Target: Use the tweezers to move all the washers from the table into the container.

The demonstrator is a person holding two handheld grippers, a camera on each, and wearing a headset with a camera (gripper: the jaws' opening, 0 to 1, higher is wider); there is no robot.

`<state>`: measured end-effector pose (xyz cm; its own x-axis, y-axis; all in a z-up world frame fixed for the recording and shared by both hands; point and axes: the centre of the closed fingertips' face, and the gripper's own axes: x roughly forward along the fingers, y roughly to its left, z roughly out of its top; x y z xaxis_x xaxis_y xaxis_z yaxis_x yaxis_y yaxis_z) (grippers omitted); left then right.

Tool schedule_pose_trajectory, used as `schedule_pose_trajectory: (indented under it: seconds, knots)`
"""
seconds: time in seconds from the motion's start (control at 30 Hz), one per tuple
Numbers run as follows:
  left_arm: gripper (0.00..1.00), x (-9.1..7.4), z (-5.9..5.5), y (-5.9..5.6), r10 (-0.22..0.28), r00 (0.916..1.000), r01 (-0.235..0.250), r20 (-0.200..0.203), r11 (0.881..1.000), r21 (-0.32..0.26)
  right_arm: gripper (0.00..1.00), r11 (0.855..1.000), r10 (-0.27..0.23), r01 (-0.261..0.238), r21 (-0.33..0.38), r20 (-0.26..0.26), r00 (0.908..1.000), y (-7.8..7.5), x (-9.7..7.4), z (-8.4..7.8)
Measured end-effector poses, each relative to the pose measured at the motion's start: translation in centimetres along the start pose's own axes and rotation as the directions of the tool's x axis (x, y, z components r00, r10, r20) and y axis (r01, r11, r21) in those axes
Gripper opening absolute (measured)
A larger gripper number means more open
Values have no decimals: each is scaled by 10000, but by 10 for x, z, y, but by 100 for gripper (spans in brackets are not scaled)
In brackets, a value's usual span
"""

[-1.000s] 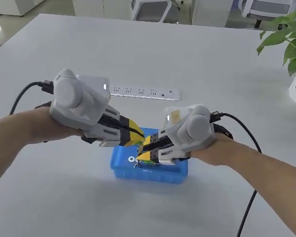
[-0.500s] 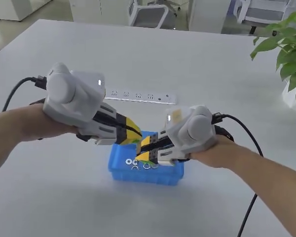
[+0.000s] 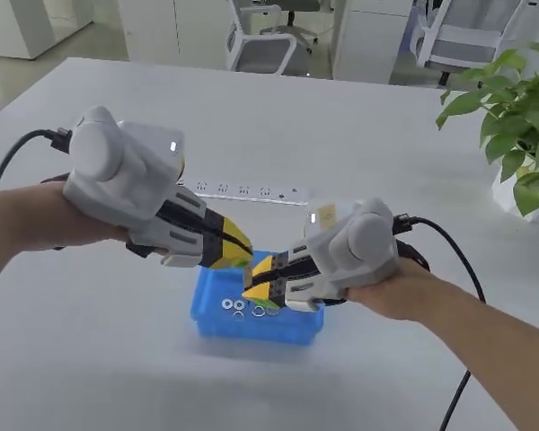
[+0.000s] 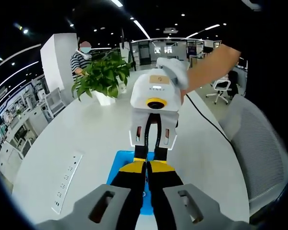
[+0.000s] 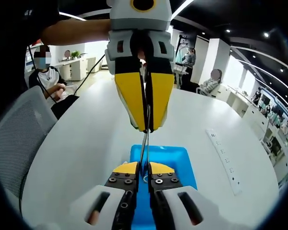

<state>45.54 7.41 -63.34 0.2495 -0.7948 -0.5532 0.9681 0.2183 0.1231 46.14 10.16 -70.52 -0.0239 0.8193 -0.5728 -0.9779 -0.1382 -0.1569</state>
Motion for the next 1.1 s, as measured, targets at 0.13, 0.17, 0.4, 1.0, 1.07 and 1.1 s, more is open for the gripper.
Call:
schedule_pose_trajectory:
  seconds: [0.13,0.17,0.4,1.0,1.07,1.1]
  knots:
    - [5,-2,5,-10,-213,9998,213,18,9997,107,7,9996,-80,78,-261,-68,9999,9,-6,3]
    - [5,-3,6,-12,-246,9997,246,16,9996,138,7,9996,-91,90,-262,-65,9999,10,-7,4]
    - [5,-6,9,-29,-545,9983,551,-202,9980,298,7,9995,-229,226,-229,-135,9996,27,-13,7]
    - [5,-3,-18,-59,-716,9884,801,-1342,9950,591,7,9972,-193,108,-734,-1165,9930,55,-20,-11]
    - [5,-2,-24,-62,-707,9864,804,-1487,9950,599,7,9975,-113,23,-708,-1268,9919,58,-20,-14]
    - [5,-1,-27,-63,-708,9850,813,-1573,9948,619,7,9974,-88,-8,-726,-1316,9913,60,-19,-15]
